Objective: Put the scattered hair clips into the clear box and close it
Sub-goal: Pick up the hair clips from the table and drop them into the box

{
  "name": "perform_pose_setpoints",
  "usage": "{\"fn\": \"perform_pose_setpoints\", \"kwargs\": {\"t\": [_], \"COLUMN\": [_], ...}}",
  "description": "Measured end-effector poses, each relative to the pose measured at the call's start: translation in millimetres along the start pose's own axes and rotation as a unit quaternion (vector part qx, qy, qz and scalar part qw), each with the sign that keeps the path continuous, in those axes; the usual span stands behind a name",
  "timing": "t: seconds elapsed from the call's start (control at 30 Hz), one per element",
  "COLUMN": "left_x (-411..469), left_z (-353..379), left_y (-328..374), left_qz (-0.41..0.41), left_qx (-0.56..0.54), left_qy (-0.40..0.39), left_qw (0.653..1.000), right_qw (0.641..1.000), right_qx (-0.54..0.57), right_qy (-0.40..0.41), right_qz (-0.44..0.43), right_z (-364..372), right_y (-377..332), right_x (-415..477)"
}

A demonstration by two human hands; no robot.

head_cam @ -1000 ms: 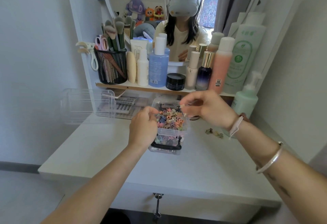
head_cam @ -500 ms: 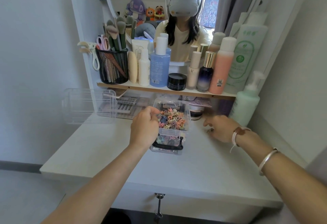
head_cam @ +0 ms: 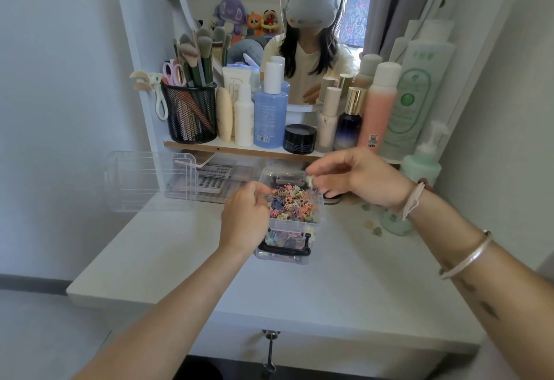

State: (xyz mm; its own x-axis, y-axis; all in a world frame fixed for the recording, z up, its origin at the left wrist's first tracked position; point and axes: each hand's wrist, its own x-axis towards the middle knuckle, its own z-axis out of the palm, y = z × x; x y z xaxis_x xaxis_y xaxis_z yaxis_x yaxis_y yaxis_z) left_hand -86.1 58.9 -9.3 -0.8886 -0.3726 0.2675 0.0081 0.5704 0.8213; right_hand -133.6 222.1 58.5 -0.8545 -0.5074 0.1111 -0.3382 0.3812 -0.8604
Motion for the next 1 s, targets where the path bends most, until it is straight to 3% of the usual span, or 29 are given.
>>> {"fn": "perform_pose_setpoints", "kwargs": {"t": [0.07, 0.13, 0.23, 0.27, 0.33, 0.63, 0.77, 1.0], "left_x": [0, 0, 0, 1, 1, 2, 2, 2], "left_z": [0, 0, 1, 1, 1, 2, 1, 0], "left_y": [-1, -1, -1, -1, -1, -3, -3, -3], "left_qz": [0.0, 0.0, 0.001, 0.002, 0.003, 0.005, 0.006, 0.007], "left_qx": [0.0, 0.001, 0.002, 0.001, 0.0, -0.002, -0.008, -0.013], "left_qy": [0.0, 0.002, 0.005, 0.006, 0.007, 0.004, 0.0, -0.008], "left_qw": [1.0, 1.0, 1.0, 1.0, 1.0, 1.0, 1.0, 1.0], "right_qw": [0.999, 0.982, 0.863, 0.829, 0.797, 0.808, 0.792, 0.81], "right_qx": [-0.026, -0.165, -0.486, -0.532, -0.569, -0.56, -0.572, -0.547], "right_qy": [0.005, 0.059, 0.004, -0.027, -0.052, 0.07, 0.06, 0.038], "right_qz": [0.031, 0.067, 0.141, 0.171, 0.197, 0.168, 0.205, 0.209], "right_z": [-6, -17, -22, -18, -7, -5, -3, 0], "right_y": [3, 18, 50, 60, 77, 90, 91, 92], "right_x": [-2, -2, -5, -7, -11, 10, 20, 23]}}
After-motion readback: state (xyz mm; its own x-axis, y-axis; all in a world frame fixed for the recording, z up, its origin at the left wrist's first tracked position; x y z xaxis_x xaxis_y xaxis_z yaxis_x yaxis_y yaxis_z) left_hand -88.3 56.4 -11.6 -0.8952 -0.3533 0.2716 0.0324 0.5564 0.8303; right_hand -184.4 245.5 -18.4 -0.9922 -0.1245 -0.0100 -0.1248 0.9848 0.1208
